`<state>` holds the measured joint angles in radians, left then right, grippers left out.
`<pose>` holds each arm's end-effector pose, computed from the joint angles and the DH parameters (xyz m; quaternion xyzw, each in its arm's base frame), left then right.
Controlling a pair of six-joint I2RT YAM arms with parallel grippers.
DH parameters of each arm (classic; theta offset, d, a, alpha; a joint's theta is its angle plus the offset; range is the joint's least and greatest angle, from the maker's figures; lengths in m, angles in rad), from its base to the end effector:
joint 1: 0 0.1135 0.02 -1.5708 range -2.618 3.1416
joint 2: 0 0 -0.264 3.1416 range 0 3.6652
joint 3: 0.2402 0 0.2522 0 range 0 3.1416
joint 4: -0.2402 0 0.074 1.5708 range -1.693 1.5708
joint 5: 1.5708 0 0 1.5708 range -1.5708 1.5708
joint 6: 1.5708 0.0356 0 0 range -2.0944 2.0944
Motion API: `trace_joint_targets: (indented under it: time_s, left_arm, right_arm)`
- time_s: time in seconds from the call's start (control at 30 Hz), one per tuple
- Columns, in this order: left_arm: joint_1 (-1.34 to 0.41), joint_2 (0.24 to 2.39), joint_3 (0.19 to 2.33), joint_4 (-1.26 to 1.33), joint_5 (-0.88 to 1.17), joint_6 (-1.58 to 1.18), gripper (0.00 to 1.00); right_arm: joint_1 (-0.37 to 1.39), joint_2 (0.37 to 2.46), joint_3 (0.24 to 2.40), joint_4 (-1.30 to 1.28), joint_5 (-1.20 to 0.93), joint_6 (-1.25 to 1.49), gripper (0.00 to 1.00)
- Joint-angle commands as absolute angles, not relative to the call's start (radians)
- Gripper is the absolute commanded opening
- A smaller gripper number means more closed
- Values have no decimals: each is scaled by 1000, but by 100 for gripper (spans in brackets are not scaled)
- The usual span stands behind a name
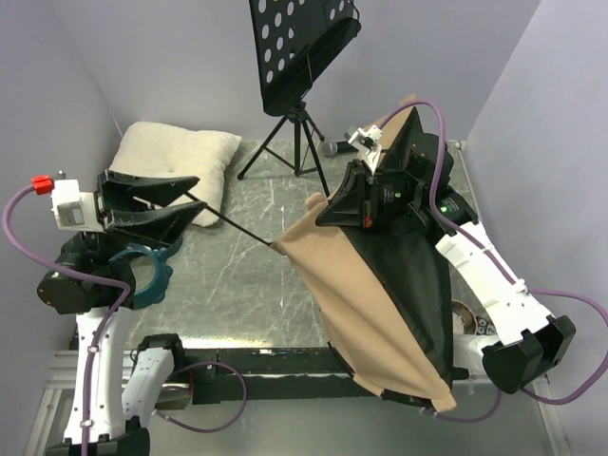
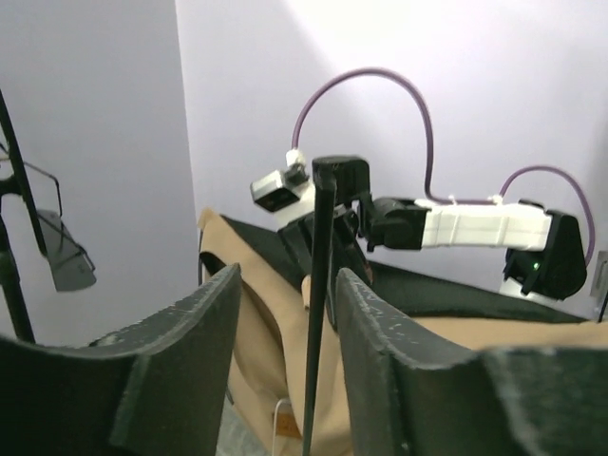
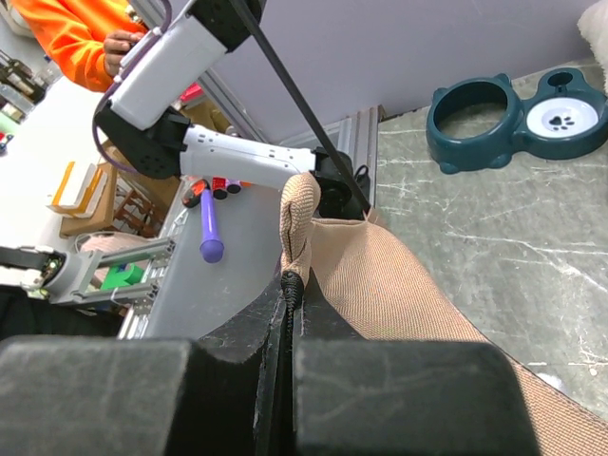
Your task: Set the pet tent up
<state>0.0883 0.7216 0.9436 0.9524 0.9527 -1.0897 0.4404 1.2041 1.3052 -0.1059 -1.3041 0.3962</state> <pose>0.0863 -0.0215 0.4876 0.2766 0.3952 -0.4975 0.7210 0.2082 0.1361 0.4440 -0.4404 0.5538 0.6208 0.3376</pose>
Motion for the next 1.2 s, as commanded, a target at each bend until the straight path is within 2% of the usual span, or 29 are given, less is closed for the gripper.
trace_joint_targets:
  time_s: [0.0, 0.13, 0.2, 0.23, 0.27, 0.47, 0.6, 0.77, 1.17]
  left_arm:
    - [86, 736, 1008, 1029, 919, -1158, 45]
    - [57, 759, 1008, 1034, 940, -1184, 31]
    - [32, 768, 1009, 1020, 948, -1184, 17]
    - [8, 770, 1011, 961, 953, -1155, 5]
    - [-24, 770, 1020, 907, 956, -1119, 1]
    - [-182, 801, 1179, 210, 957, -603, 1]
    - [-228, 857, 1245, -97, 1008, -409, 1]
    - [-348, 928, 1293, -444, 971, -184, 1]
    - [-498, 1000, 1278, -569, 1008, -140, 1]
  right_arm:
    - [436, 1193, 1305, -18, -1333, 423, 0]
    - [436, 1196, 1307, -11, -1332, 428, 0]
    - [439, 1201, 1310, -15, -1324, 422, 0]
    - [449, 1209, 1321, -31, -1316, 402, 0]
    - [457, 1212, 1330, -46, -1309, 384, 0]
    - [508, 1265, 1431, -164, -1282, 262, 0]
    - [525, 1305, 1492, -176, -1296, 255, 0]
    - [540, 1330, 1509, -135, -1328, 290, 0]
    - [592, 1336, 1453, -170, -1425, 262, 0]
